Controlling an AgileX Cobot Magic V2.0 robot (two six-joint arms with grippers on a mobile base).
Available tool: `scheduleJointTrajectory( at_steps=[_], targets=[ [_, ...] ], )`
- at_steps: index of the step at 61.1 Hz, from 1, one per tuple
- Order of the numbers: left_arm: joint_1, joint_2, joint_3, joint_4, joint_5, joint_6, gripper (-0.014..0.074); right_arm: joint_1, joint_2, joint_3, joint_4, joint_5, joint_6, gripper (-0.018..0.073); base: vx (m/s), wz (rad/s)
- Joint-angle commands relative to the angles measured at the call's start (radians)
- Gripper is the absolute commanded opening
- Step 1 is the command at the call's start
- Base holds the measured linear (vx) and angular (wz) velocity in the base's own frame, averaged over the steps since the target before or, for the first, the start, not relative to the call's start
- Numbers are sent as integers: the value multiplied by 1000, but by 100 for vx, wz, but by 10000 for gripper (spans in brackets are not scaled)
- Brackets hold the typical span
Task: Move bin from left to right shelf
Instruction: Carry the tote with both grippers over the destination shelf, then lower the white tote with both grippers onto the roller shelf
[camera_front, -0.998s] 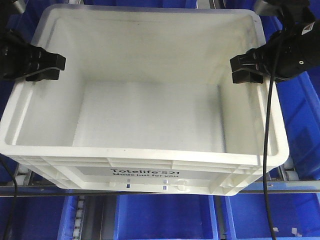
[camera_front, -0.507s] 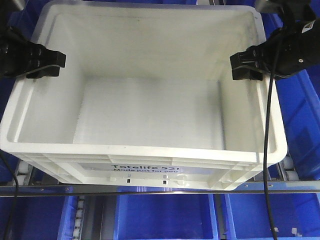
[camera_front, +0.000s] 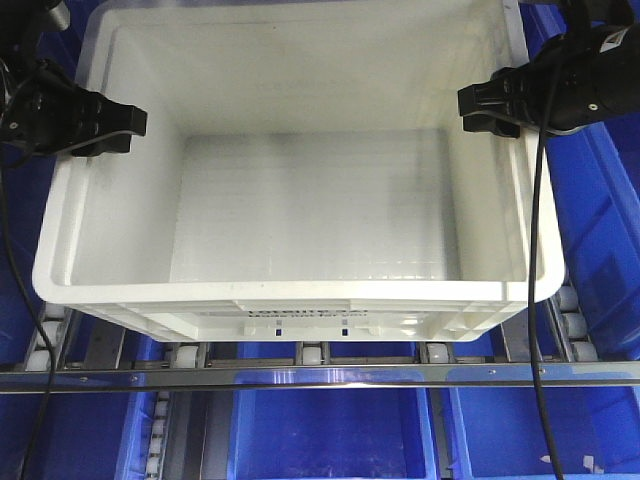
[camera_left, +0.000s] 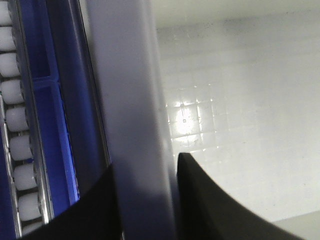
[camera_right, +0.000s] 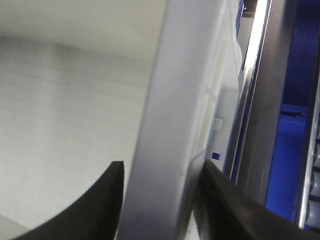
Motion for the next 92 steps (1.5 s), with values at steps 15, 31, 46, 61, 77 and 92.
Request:
scheduleJointTrajectory(
  at_steps=[15, 31, 46, 61, 77, 92],
  targets=[
    [-5, 8, -42, -22, -130, 17, -8, -1, 32, -38, 18, -153, -35, -4, 0, 0],
    [-5, 44, -42, -16, -191, 17, -8, -1, 75, -38, 17, -189, -51, -4, 0, 0],
    [-5, 75, -42, -16, -179, 17, -8, -1, 93, -38, 9, -237, -83, -4, 0, 0],
    [-6, 79, -42, -43, -176, 17, -8, -9, 94, -38, -7, -298, -104, -4, 0, 0],
    [-7, 98, -42, -94, -176, 47, -8, -20, 94, -38, -65, -311, -96, -4, 0, 0],
    [-7, 97, -42, -94, -176, 47, -8, -20, 94, -38, -61, -307, -96, -4, 0, 0]
  ],
)
